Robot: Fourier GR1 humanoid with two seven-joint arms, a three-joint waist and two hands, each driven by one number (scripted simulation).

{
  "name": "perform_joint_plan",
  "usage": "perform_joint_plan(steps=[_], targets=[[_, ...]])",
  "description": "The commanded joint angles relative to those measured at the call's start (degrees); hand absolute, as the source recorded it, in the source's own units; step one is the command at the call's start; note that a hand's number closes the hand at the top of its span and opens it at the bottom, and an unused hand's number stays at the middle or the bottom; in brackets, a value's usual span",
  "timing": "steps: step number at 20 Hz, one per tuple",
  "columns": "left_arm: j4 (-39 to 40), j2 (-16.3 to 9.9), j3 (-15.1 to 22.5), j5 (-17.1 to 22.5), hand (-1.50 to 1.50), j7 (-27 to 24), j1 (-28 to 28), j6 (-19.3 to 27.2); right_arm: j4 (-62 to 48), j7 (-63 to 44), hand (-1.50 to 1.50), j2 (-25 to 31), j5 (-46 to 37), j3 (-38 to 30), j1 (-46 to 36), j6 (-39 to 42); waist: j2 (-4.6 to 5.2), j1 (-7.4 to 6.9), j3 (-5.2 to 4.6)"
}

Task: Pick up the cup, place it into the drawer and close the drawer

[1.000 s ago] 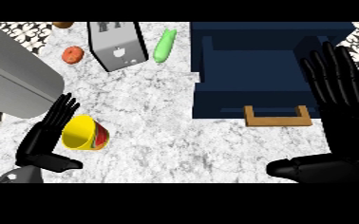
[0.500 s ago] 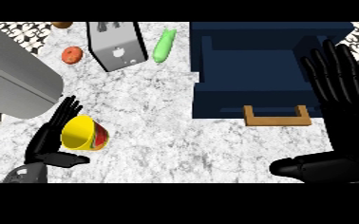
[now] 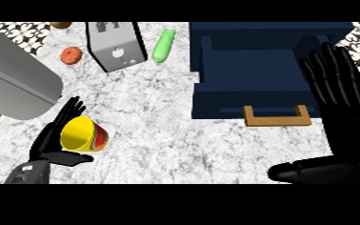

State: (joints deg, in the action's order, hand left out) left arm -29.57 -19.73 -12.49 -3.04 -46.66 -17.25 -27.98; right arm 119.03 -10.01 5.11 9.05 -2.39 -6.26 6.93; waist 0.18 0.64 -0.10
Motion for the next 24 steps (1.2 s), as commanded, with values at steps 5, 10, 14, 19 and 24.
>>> perform_joint_plan(steps=[5,10,14,19,24], targets=[[4.94,0.76,1.07,0.26,-1.5,-6.96,-3.34,-5.53,2.84,-4.42,-1.5,0.13,0.5,0.26,-2.37,-1.67,0.03,0.16,-0.05],[7.88,0.21,0.64,1.48,-1.5,-8.61,-3.65,-7.59,2.37,-0.67,-1.5,-1.1,-2.64,2.74,1.26,-0.9,0.08,0.23,-0.05],[8.6,4.56,1.47,2.44,-1.5,-7.06,-4.79,-7.64,1.44,0.37,-1.5,-0.71,-0.81,0.85,0.79,-0.33,0.15,0.37,-0.07],[8.16,2.26,2.6,3.42,-1.5,-7.45,-3.8,-15.07,-0.66,-0.39,-1.5,1.04,0.77,-1.55,-0.57,0.56,0.18,0.3,-0.08],[7.3,2.17,2.89,5.41,1.5,-7.24,-4.1,-19.16,-0.83,0.66,-1.5,-1.99,-1.92,2.03,-0.85,-1.33,0.26,0.04,-0.13]])
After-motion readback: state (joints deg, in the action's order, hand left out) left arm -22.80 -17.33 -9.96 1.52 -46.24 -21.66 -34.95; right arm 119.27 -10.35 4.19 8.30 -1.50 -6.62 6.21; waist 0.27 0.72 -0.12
